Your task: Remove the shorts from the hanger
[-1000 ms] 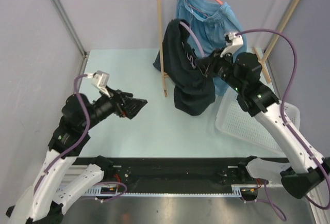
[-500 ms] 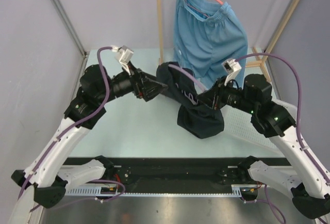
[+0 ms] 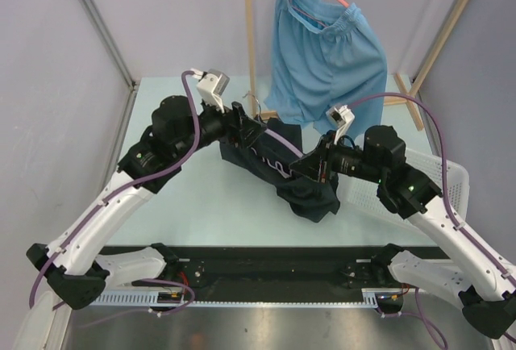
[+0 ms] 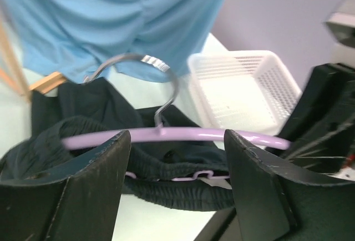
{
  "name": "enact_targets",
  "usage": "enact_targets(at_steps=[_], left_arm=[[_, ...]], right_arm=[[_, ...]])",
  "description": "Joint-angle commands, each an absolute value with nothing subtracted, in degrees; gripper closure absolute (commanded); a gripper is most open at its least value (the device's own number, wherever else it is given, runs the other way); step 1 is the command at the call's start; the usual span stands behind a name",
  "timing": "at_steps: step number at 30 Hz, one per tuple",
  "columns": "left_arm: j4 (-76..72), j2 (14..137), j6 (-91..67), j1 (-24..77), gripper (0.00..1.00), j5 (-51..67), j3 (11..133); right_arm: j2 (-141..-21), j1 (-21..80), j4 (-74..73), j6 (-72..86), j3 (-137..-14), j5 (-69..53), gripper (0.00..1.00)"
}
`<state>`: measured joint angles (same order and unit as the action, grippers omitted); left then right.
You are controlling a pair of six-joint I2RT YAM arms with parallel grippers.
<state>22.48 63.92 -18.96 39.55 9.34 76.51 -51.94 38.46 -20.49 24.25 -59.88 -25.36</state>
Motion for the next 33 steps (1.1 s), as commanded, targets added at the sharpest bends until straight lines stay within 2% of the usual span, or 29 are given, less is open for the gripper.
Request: enact_targets(at_steps=[1, 9, 12, 18, 20, 21, 23, 24, 25, 26, 27, 30, 31, 33], left_arm=[[23.3, 62.5, -16.3, 40.0, 0.27, 4.2, 79.0], [21.6, 63.8, -16.7, 40.0, 0.30, 4.0, 80.7], [20.9, 64.3, -17.2, 40.0, 0.35, 4.6, 80.7], [21.4, 65.6, -16.8, 40.0, 0.61, 4.8, 80.5], [22.1, 65.7, -15.9, 40.0, 0.74, 4.2, 80.4], [22.5, 65.7, -15.6, 40.0, 0.86, 2.7, 80.5], [23.7, 65.1, -14.7, 40.0, 1.00, 0.4, 80.9], [24.1, 65.0, -14.4, 40.0, 1.00, 0.1, 81.2], [24.3, 64.3, -13.7, 40.0, 1.00, -3.3, 81.4], [24.7, 64.0, -13.4, 40.0, 1.00, -4.2, 81.6], [25.4, 63.8, -13.0, 40.0, 1.00, -5.1, 81.7], [26.6, 62.8, -12.5, 40.0, 1.00, -8.0, 81.7], [27.0, 62.5, -12.0, 40.0, 1.00, -8.6, 81.7], [27.3, 61.8, -11.7, 40.0, 1.00, -10.0, 81.7]], right_arm=[[-51.0, 38.9, -8.3, 26.5, -61.7, -28.6, 1.00], [-52.3, 40.2, -3.3, 28.9, -61.7, -32.2, 1.00], [-52.6, 41.3, -2.3, 28.8, -61.7, -32.7, 1.00], [-53.9, 43.4, -0.7, 29.1, -61.7, -32.0, 1.00], [-54.5, 43.9, -0.4, 29.6, -61.7, -31.7, 1.00], [-54.8, 44.0, -0.5, 29.7, -61.7, -31.3, 1.00], [-55.1, 44.1, -1.3, 29.8, -61.7, -30.5, 1.00], [-55.2, 44.1, -2.1, 29.4, -61.8, -29.2, 0.93], [-55.2, 44.2, -2.9, 28.9, -61.8, -28.4, 0.75], [-55.1, 44.1, -4.8, 28.6, -61.8, -27.4, 0.66], [-54.8, 44.1, -5.8, 28.3, -61.8, -25.5, 0.53], [-54.1, 44.1, -9.1, 27.4, -61.8, -20.8, 0.37], [-53.8, 44.1, -9.8, 27.3, -61.8, -19.6, 0.27], [-53.4, 44.1, -11.9, 27.2, -61.7, -16.2, 0.22]])
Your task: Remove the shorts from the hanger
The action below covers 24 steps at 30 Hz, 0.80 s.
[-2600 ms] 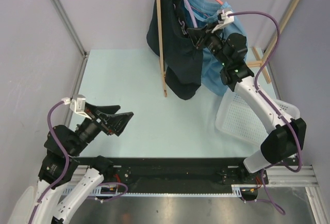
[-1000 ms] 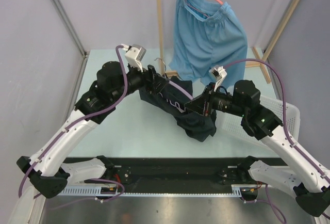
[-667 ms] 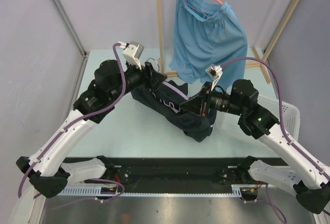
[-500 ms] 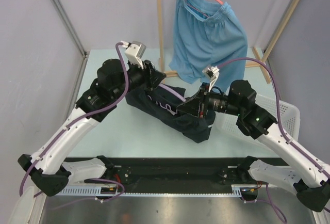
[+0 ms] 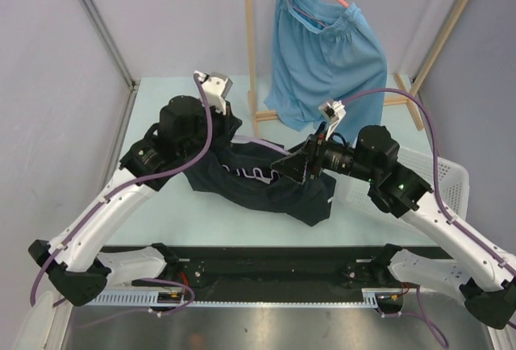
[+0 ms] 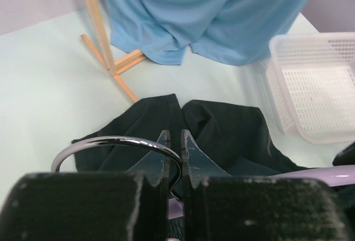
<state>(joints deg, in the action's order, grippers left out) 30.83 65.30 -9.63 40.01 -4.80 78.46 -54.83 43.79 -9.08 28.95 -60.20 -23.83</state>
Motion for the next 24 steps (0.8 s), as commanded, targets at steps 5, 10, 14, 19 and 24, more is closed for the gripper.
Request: enact_targets(at_steps=[5, 10, 14, 19, 24], left_arm=[[27.8, 60.2, -10.8, 40.0, 1.00, -12.4, 81.0], [27.9, 58.9, -10.4, 40.0, 1.00, -13.4, 80.3], [28.2, 58.5, -10.4, 40.0, 1.00, -13.9, 79.6], [28.2, 58.1, -10.7, 40.0, 1.00, -13.8, 79.1], [28.0, 57.7, -11.4, 40.0, 1.00, -13.3, 78.8]], right_arm=[[-51.6, 44.1, -14.4, 27.9, -61.8, -11.3, 0.13], [-49.8, 44.1, -15.3, 29.3, -61.8, -7.9, 0.15], [-48.3, 44.1, -14.3, 30.3, -61.7, -7.8, 0.17], [-47.3, 44.1, -13.4, 30.9, -61.7, -6.9, 0.27], [-47.6, 44.1, -12.7, 31.3, -61.7, -6.9, 0.43]])
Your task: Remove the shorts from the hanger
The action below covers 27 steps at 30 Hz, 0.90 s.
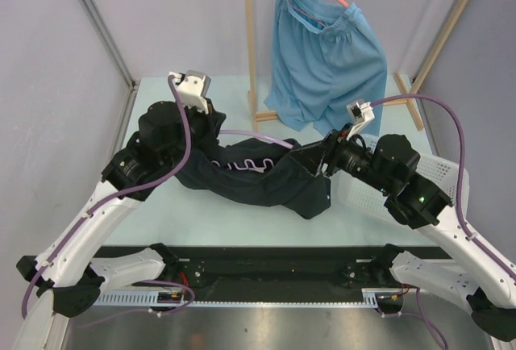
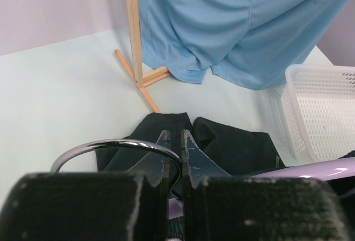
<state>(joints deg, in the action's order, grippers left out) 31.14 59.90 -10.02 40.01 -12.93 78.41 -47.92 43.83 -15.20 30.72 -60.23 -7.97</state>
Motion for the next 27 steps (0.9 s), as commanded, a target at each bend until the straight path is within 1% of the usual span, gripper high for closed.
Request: enact_targets(at_steps=[1, 2, 3, 5, 11, 17, 18, 19, 20, 22, 23, 26, 27], left_arm=[[28.1, 57.7, -11.4, 40.0, 1.00, -13.1, 78.7], [28.1, 57.8, -11.5, 40.1, 1.00, -13.0, 78.6], [28.1, 57.7, -11.6, 40.0, 1.00, -12.9, 78.5], [28.0, 57.7, -11.8, 40.0, 1.00, -12.7, 78.2], [28.2, 57.3, -12.0, 40.0, 0.99, -12.4, 77.3], [27.9, 56.6, -12.3, 40.0, 1.00, -11.9, 76.6], [27.9, 56.6, -12.3, 40.1, 1.00, -11.9, 76.6], [27.9, 56.6, -12.4, 40.0, 0.99, -11.9, 76.5], [27.8, 56.6, -12.4, 40.0, 1.00, -11.9, 76.4], [27.7, 56.6, -12.5, 40.0, 1.00, -11.9, 76.5], [27.7, 56.4, -12.6, 40.0, 1.00, -12.0, 76.6], [27.7, 56.3, -12.8, 40.0, 1.00, -13.0, 76.5], [27.5, 56.3, -12.8, 40.0, 1.00, -13.4, 76.5]], right_arm=[[-47.6, 44.1, -12.7, 31.5, -61.7, -6.9, 0.45], [-47.6, 44.2, -12.2, 31.4, -61.7, -6.9, 0.47], [-47.7, 44.1, -12.0, 31.5, -61.7, -6.9, 0.51], [-47.7, 44.1, -11.4, 31.6, -61.7, -6.8, 0.53], [-47.6, 44.1, -10.8, 32.0, -61.7, -6.2, 0.52], [-48.2, 44.1, -10.3, 32.1, -61.7, -6.5, 0.54], [-48.2, 44.1, -9.9, 32.1, -61.7, -6.6, 0.55], [-48.3, 44.1, -9.8, 32.1, -61.7, -6.8, 0.59], [-48.6, 44.1, -9.8, 32.0, -61.7, -6.9, 0.68], [-48.7, 44.1, -9.8, 32.0, -61.7, -7.3, 0.78], [-48.8, 44.1, -9.8, 32.0, -61.7, -7.3, 0.87], [-48.9, 44.1, -10.3, 31.6, -61.7, -7.3, 1.00], [-48.9, 44.1, -10.5, 31.5, -61.7, -7.3, 1.00]])
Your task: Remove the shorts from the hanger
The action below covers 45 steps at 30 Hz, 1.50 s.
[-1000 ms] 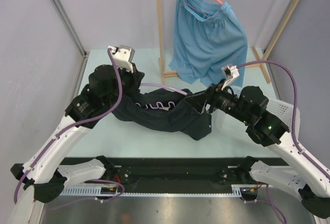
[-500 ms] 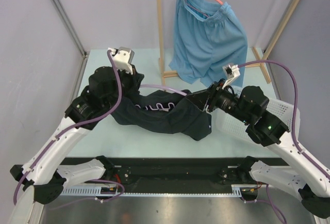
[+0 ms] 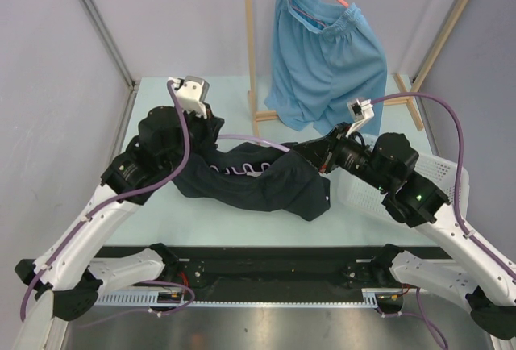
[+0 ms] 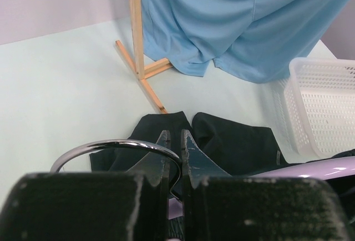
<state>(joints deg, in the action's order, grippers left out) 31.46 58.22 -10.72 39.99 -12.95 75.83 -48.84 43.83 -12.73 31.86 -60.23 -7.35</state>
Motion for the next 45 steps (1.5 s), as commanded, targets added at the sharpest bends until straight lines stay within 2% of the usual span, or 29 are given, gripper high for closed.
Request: enact_targets(at_steps=[1, 7, 11, 17, 20, 24, 27, 36, 40, 45], left_arm=[[27.5, 56.1, -13.5, 40.0, 1.00, -15.0, 76.5], [28.7, 51.7, -21.8, 40.0, 1.00, -32.7, 74.6], [25.1, 44.7, -25.5, 40.0, 1.00, -42.4, 68.5], [18.7, 36.0, -28.0, 40.0, 0.99, -45.4, 63.5], [18.4, 36.6, -28.5, 40.0, 1.00, -42.8, 64.3], [19.4, 39.5, -32.2, 40.0, 1.00, -34.4, 66.5], [18.1, 41.2, -36.8, 39.9, 1.00, -24.0, 67.5], [3.3, 42.5, -49.1, 39.9, 1.00, 6.5, 69.2], [3.1, 40.6, -46.8, 39.9, 1.00, 7.7, 69.5], [11.9, 38.4, -40.3, 39.9, 0.99, 0.1, 68.9]], right_arm=[[-48.9, 44.1, -10.5, 31.1, -61.7, -7.3, 1.00], [-45.5, 44.1, -16.2, 29.0, -61.7, -0.1, 1.00], [-43.1, 44.1, -20.6, 28.3, -61.7, 5.3, 1.00], [-38.9, 44.1, -22.6, 27.7, -59.8, 7.6, 1.00], [-38.5, 44.1, -20.8, 28.6, -58.2, 6.9, 1.00], [-42.5, 44.1, -14.2, 30.5, -56.5, -3.2, 1.00], [-47.9, 44.9, -7.8, 32.5, -55.8, -8.8, 1.00], [-56.2, 45.7, -0.5, 32.8, -55.7, -8.6, 1.00], [-52.8, 41.9, -1.8, 32.7, -55.7, -8.9, 1.00], [-46.4, 32.2, -5.2, 32.4, -59.6, -11.4, 1.00]])
